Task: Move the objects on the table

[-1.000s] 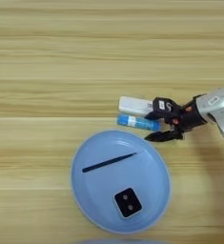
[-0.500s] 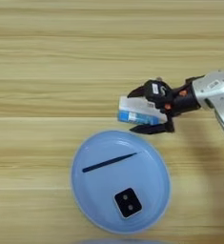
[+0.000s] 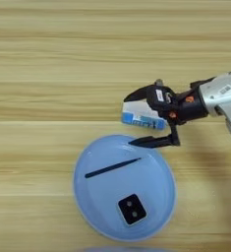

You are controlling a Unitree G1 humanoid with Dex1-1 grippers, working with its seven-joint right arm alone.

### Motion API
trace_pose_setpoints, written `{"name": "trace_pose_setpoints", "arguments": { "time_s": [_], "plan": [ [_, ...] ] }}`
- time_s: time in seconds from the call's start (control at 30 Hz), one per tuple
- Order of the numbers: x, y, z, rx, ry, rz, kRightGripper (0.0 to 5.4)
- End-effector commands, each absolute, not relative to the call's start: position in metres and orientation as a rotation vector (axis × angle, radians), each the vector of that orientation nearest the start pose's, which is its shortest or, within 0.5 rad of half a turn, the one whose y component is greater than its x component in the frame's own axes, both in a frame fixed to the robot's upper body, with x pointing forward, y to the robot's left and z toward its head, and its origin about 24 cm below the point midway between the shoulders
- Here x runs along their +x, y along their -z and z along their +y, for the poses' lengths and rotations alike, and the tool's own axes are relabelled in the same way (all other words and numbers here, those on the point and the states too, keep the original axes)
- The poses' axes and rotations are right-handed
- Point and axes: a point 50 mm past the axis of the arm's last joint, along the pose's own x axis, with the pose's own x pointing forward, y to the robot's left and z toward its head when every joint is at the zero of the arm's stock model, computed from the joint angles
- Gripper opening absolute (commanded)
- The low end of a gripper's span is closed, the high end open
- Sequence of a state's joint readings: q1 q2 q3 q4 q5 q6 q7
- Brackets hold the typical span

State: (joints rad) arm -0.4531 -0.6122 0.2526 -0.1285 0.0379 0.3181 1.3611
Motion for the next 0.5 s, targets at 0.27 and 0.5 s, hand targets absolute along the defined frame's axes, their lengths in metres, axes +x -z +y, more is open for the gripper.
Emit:
{"name": "trace_pose_setpoints", "arguments": {
  "time_s": [0.27, 0.5],
  "plan": [
    [0.266, -0.142, -0.131, -0.744, -1.503, 0.217, 5.39],
    [0.268, -0.132, -0.131, -0.743, -1.507, 0.261, 5.39]
  ]
}}
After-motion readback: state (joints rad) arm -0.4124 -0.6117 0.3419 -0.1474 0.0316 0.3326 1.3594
